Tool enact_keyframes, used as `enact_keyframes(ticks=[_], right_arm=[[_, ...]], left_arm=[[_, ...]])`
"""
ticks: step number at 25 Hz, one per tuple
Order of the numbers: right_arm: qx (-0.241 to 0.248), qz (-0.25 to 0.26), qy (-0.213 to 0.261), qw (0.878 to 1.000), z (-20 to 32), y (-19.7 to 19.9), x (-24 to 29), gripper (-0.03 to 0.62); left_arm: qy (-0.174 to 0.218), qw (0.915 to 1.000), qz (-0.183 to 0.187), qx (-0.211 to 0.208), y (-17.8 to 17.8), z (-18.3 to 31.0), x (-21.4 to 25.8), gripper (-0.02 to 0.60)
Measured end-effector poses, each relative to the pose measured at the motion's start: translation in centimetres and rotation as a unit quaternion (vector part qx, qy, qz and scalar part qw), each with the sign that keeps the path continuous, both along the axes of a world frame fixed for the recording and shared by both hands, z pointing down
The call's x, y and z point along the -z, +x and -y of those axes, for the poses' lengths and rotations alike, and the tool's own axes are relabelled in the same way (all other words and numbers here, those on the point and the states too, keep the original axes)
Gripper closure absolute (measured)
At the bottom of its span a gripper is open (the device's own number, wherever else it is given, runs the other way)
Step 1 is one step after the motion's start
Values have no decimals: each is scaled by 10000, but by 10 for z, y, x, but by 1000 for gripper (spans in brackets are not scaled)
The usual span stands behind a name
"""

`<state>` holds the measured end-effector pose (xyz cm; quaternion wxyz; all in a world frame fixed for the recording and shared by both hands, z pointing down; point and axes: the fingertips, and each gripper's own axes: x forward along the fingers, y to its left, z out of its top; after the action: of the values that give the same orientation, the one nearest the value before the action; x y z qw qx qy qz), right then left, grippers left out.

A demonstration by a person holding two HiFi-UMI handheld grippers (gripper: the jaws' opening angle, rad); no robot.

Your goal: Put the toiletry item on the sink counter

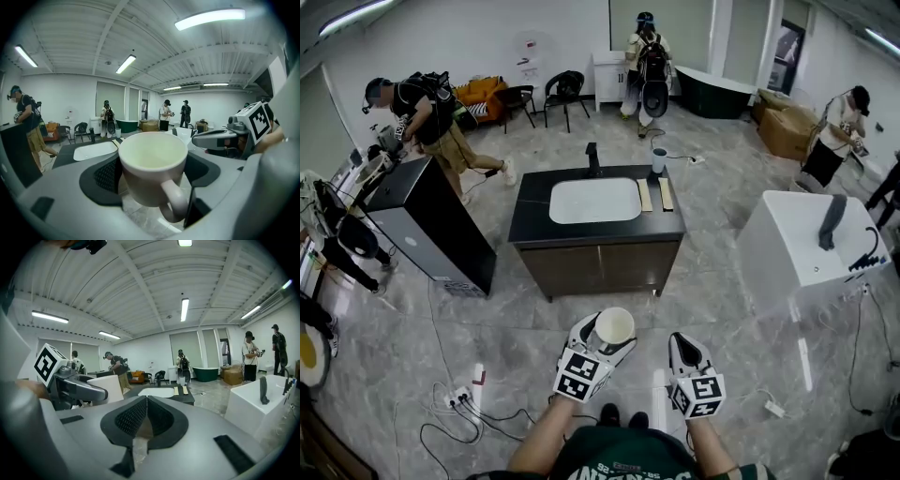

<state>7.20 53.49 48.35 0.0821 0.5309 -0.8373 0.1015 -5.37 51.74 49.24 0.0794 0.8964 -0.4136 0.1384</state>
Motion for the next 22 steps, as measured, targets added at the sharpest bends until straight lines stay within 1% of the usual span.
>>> enact_keyframes(ticks=[5, 8, 11, 16, 22], right_arm=[[-22, 70, -46, 10000, 1, -8, -2, 551], [-36, 77, -53, 10000, 7, -16, -2, 551], [-1, 189, -90, 9998, 14, -27, 0, 551], [4, 271, -90, 9996, 24, -38, 1, 551], [17, 283, -96, 9996, 45, -44, 1, 551]], left_arm=[[-18, 10000, -27, -21, -7, 0, -4, 166], [-32, 10000, -20, -14, -17, 3, -5, 166], [-21, 10000, -34, 16, -29, 9, -6, 166], [-68, 9999, -95, 111, -49, 22, -12, 166], [-83, 9998, -101, 137, -56, 45, -14, 166]])
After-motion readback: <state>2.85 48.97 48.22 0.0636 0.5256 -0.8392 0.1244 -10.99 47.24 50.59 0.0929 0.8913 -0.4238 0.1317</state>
